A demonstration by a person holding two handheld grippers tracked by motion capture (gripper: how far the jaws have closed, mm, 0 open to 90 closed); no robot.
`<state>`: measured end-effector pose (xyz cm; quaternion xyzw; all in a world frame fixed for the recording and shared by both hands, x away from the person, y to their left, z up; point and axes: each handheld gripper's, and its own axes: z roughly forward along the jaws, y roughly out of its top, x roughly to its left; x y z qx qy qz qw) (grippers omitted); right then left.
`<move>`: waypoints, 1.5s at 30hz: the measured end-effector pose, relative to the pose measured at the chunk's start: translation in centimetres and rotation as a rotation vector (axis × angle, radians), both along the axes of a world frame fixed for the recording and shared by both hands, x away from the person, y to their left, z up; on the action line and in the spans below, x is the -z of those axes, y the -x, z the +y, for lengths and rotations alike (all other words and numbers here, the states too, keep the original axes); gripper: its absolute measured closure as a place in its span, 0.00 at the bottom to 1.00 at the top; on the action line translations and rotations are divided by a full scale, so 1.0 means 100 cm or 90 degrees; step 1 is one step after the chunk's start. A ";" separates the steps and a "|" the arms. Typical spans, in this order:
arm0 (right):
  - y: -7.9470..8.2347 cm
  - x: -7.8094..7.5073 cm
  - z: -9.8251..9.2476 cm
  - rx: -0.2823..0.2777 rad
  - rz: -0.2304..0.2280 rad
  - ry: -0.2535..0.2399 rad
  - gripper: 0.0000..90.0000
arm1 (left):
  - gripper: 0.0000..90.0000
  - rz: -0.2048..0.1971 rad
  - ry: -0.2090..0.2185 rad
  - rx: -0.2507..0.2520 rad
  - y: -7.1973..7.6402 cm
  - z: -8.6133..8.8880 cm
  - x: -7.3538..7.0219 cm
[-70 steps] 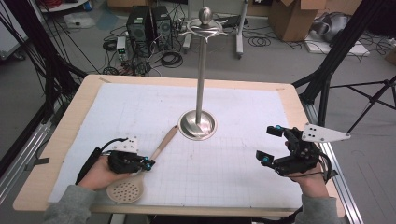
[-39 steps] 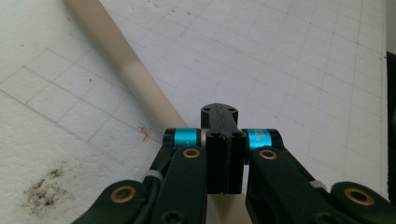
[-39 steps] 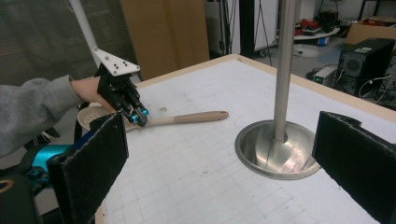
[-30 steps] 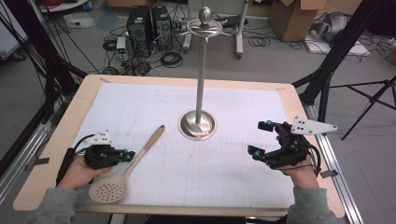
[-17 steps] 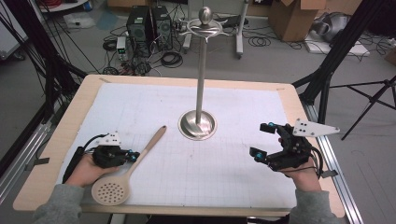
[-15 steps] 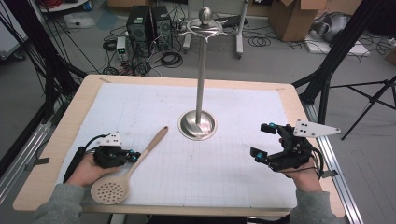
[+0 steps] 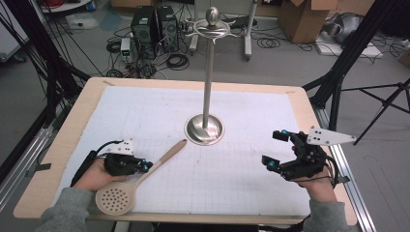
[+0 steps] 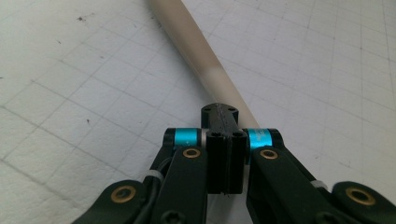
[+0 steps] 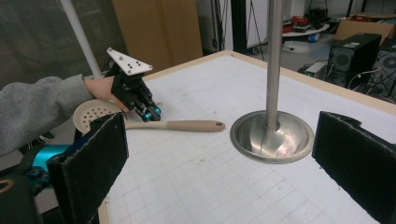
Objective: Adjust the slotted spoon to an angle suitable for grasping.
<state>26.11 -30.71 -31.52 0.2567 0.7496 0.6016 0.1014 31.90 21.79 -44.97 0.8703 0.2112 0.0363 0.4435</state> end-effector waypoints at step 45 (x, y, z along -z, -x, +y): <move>-0.004 0.001 -0.003 0.006 0.010 -0.004 0.02 | 1.00 -0.042 -0.048 -0.016 0.045 -0.034 -0.042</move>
